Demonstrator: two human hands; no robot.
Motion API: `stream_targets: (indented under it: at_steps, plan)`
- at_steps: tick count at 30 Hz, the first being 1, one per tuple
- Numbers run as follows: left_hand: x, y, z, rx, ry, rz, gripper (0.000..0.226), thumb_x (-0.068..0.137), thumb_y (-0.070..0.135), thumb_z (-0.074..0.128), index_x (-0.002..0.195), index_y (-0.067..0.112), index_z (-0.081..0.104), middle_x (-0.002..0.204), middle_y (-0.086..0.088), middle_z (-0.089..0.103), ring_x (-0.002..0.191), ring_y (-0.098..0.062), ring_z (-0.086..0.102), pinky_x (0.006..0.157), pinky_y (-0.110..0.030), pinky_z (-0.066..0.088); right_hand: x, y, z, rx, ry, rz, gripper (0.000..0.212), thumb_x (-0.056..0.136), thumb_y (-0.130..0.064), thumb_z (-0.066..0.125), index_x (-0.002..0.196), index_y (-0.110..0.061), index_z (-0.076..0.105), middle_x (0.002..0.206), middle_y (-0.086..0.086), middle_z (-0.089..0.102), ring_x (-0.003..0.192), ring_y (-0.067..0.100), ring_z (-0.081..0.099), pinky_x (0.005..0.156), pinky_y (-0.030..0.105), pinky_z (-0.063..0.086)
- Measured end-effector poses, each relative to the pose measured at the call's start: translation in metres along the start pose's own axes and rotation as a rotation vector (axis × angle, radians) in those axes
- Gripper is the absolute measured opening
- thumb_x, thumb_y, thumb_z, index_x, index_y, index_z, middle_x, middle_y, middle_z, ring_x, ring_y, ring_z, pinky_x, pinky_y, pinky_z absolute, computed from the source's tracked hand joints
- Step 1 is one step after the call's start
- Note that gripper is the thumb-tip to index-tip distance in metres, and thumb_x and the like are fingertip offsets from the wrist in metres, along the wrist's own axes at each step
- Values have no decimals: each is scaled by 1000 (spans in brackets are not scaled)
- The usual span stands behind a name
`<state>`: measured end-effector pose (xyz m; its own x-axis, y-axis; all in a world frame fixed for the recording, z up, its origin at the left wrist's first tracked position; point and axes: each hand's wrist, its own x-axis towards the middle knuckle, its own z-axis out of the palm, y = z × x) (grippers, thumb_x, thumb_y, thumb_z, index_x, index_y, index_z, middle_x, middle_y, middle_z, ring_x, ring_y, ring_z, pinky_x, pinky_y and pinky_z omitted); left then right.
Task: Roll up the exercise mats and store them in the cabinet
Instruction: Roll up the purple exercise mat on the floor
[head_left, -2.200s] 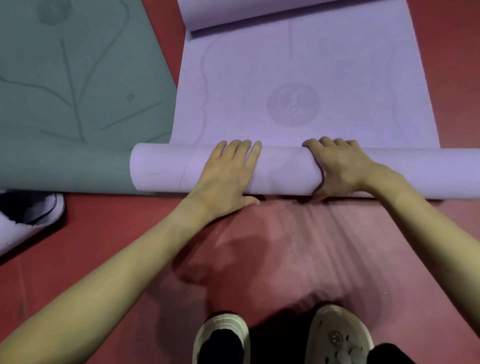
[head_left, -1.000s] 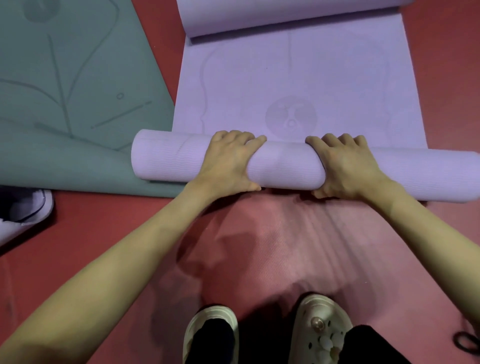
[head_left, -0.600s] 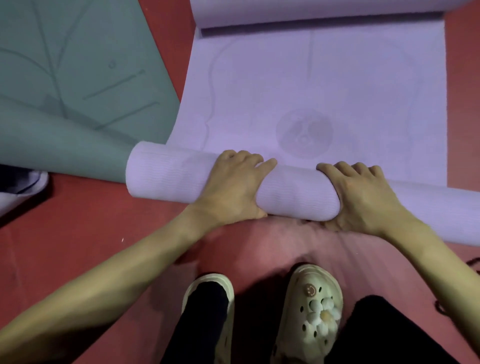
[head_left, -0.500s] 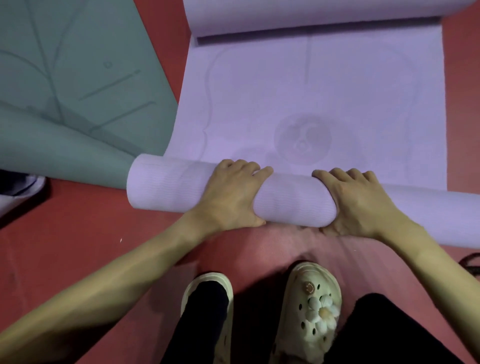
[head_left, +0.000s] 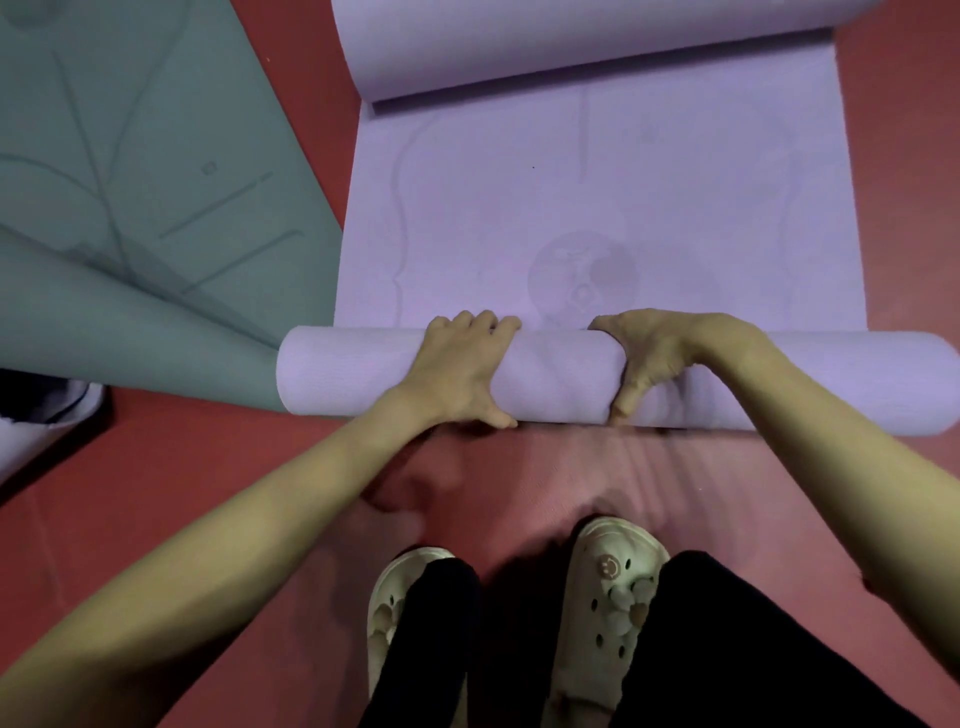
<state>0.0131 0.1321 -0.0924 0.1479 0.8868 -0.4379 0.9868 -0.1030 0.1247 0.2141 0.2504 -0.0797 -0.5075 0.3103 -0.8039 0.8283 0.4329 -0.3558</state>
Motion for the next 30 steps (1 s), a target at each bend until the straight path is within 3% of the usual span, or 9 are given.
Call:
stream_targets:
  at_steps: [2,4,6,8,13,17,22,25,30]
  plan:
    - [5,-3,-5,-38,-46,-6,103,55,64,79,138,20,37,121,-2,50,110,-26,49,92,-42,38,-7,1,9,-102,135,24,102,49,-48,88,136,-30,39,117,-2,51,111,25,53,96,38,40]
    - [14,-7,-14,-87,-107,-20,102,53,63,82,136,23,39,122,-2,53,112,-26,51,93,-41,41,-15,6,28,-227,399,9,113,47,-53,88,141,-20,35,123,12,49,112,33,52,96,42,39]
    - [23,-10,-25,-141,-179,-23,101,51,63,84,135,27,42,124,0,56,114,-24,53,93,-37,42,-17,16,54,-404,679,-49,129,25,-51,92,136,-9,41,112,23,56,96,38,59,85,45,46]
    - [26,-12,-30,-145,-223,-15,100,51,63,85,134,28,42,125,2,55,115,-23,53,93,-34,41,-14,22,65,-439,786,-62,131,14,-42,91,130,-8,39,99,22,59,83,37,60,78,44,48]
    - [13,-6,-22,12,-72,-5,106,64,62,77,145,14,29,135,-11,43,123,-31,41,102,-43,32,-16,13,37,-403,527,31,123,47,-49,87,147,-21,21,131,12,44,115,33,46,96,42,34]
    - [6,1,-15,93,-26,4,110,78,64,63,150,1,10,149,-20,25,138,-34,25,114,-50,18,-14,10,14,-357,394,48,117,52,-48,87,145,-22,21,133,13,43,120,34,44,100,46,33]
    - [17,-2,-15,86,-16,-3,106,78,71,56,149,3,16,148,-17,29,135,-34,29,110,-51,22,-8,7,1,-333,314,101,113,53,-45,88,143,-21,24,132,14,43,123,34,43,102,47,32]
    - [31,-9,-27,31,-61,-2,100,76,70,60,145,6,25,142,-16,37,128,-34,37,104,-49,30,-4,-1,3,-346,358,168,108,57,-38,87,142,-15,25,133,15,40,124,35,41,105,46,30]
    - [57,-23,-48,-80,-243,-3,96,74,69,64,143,11,31,143,-14,38,128,-34,40,103,-47,35,7,-11,34,-499,635,178,112,61,-36,86,147,-3,21,139,18,37,125,37,39,110,52,22]
